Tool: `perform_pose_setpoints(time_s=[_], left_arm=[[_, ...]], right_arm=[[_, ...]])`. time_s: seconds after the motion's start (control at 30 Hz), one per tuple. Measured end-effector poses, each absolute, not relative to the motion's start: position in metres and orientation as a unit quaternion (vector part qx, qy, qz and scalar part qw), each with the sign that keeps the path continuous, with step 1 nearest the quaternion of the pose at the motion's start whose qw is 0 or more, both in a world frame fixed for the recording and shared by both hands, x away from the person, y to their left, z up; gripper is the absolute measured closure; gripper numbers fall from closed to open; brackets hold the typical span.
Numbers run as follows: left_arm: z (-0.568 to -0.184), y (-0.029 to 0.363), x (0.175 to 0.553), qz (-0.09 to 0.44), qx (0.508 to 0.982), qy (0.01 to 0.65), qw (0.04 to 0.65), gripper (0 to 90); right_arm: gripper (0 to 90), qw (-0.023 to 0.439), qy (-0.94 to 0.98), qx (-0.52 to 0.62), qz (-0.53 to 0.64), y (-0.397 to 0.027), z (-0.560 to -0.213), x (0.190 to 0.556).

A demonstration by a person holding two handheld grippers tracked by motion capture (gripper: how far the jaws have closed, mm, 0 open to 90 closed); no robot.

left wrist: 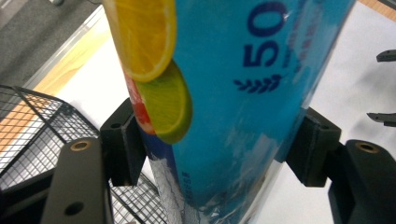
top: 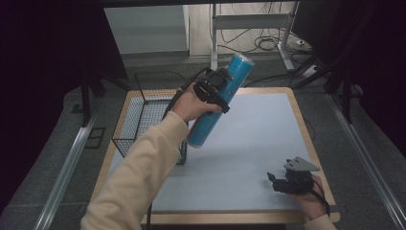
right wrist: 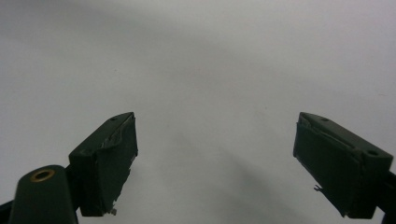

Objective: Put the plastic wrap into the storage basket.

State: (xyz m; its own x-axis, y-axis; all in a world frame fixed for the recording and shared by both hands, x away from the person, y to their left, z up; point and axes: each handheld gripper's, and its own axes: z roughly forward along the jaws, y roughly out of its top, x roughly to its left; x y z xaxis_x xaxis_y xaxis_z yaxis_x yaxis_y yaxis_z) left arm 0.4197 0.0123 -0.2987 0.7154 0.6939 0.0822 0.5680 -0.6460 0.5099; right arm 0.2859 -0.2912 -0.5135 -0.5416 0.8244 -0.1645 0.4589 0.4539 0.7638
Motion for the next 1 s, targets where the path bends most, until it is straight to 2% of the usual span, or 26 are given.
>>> perform_pose_setpoints(time_s=[1.0], left_arm=[[-0.277,0.076,0.440,0.160,0.867,0.411,0.234,31.9]], right_arm=[[14.1,0.268,0.809,0.400,0.338,-0.293,-0.515,0.287]])
